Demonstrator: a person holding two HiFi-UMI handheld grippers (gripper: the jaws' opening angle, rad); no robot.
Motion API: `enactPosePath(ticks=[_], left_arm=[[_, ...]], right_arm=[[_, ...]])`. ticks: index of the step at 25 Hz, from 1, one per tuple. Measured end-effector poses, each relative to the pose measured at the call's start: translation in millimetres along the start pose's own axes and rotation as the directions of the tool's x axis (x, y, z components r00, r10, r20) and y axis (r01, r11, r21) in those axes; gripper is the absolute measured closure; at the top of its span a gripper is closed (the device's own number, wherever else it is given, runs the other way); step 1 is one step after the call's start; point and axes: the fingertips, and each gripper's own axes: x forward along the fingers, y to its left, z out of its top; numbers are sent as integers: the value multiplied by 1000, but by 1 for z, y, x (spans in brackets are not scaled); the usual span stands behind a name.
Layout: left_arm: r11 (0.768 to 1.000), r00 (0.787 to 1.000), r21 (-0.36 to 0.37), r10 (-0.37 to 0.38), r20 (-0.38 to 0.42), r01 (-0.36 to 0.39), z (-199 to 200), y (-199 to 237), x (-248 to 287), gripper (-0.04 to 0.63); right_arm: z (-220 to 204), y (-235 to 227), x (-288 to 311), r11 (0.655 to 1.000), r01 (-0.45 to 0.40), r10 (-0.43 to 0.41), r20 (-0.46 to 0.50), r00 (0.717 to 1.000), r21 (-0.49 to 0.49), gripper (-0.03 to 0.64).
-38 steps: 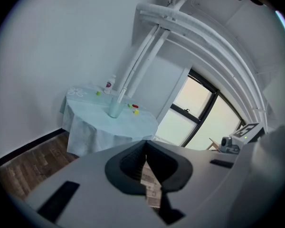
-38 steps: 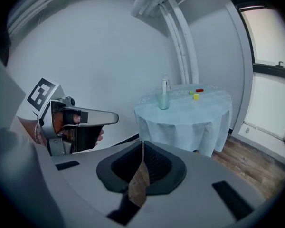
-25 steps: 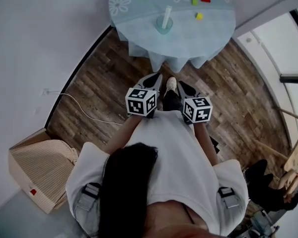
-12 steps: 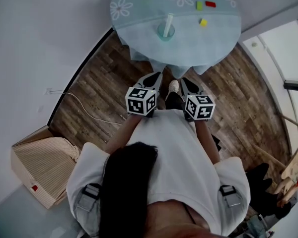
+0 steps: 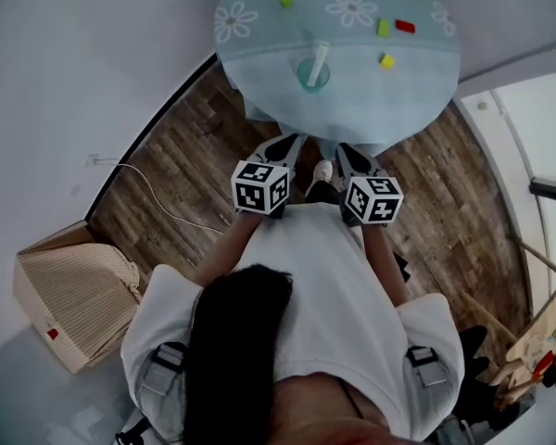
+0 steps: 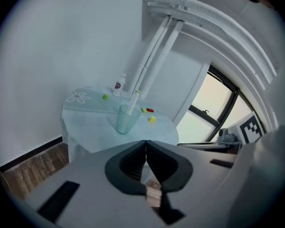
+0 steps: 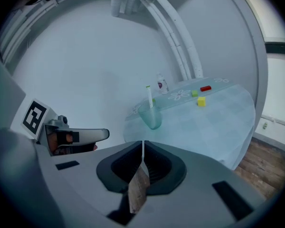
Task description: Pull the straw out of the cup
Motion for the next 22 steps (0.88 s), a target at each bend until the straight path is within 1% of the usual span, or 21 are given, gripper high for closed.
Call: enactPosePath(ticks=[3, 9, 13, 17, 20, 22], left_arm=[[1000, 1000, -5, 8, 13, -7, 9, -1, 10, 584], [999, 995, -48, 28, 92, -23, 32, 0, 29, 584], [995, 991, -70, 76, 111, -68, 42, 5, 39, 584], [986, 982, -114, 134, 132, -120, 50, 13, 44, 584], [980, 977, -145, 158, 144, -137, 55, 16, 49, 584], [977, 974, -153, 170, 151, -147, 58, 16, 53, 584]], right_arm=[[15, -5, 5, 999, -40, 40, 22, 999, -13, 580], [47, -17, 13, 990, -132, 136, 73, 988, -53, 580], [63, -27, 20, 984, -147, 154, 72, 985, -97, 579], [77, -33, 26, 976, -158, 170, 71, 983, -151, 578], [86, -41, 29, 972, -157, 172, 75, 982, -174, 578], [91, -48, 31, 972, -158, 174, 80, 982, -173, 578]])
